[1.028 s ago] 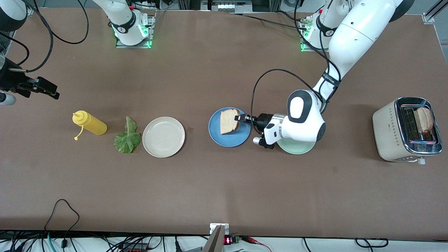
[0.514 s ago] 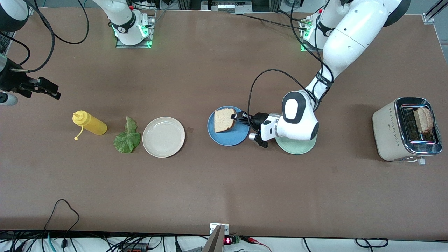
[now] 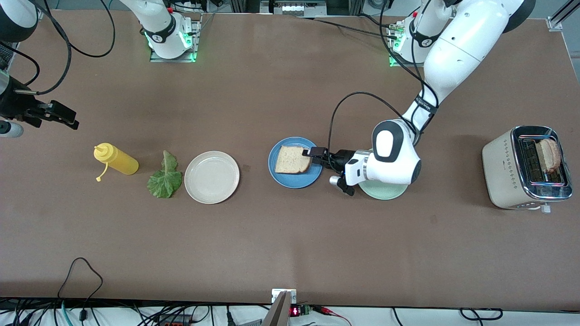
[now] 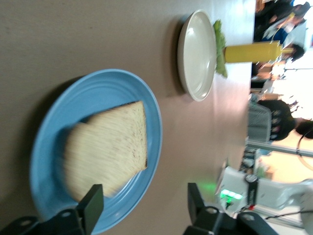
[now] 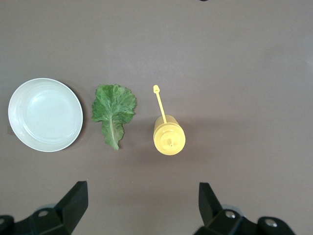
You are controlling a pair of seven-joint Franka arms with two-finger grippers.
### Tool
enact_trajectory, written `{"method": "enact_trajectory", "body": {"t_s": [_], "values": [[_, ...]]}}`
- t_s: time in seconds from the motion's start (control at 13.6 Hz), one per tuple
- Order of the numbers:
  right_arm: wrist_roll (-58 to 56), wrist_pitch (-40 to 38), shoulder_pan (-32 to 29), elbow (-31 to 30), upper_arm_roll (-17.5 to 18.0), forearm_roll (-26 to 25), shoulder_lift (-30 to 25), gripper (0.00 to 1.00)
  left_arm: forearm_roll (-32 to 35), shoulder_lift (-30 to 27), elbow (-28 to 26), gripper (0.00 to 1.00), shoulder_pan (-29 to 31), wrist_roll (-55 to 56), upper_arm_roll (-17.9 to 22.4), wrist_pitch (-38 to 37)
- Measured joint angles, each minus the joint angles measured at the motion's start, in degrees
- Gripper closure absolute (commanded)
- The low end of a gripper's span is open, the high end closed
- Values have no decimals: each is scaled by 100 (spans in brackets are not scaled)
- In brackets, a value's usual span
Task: Make sandwich in blue plate with both arms
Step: 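Withdraw the left gripper while the right gripper reaches the lettuce leaf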
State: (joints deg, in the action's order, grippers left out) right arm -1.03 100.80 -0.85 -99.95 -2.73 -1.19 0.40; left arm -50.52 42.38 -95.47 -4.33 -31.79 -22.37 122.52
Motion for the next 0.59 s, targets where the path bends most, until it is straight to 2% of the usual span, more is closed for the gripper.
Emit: {"method": "enact_trajectory", "body": {"t_s": [0.37, 0.59], "values": [[0, 1, 2, 0, 5, 0, 16, 0, 1874, -718, 51, 0, 292, 316, 210, -915], [0, 1, 2, 0, 6, 1, 16, 0, 3735, -1122, 55, 0, 550, 491, 234, -1390]]}}
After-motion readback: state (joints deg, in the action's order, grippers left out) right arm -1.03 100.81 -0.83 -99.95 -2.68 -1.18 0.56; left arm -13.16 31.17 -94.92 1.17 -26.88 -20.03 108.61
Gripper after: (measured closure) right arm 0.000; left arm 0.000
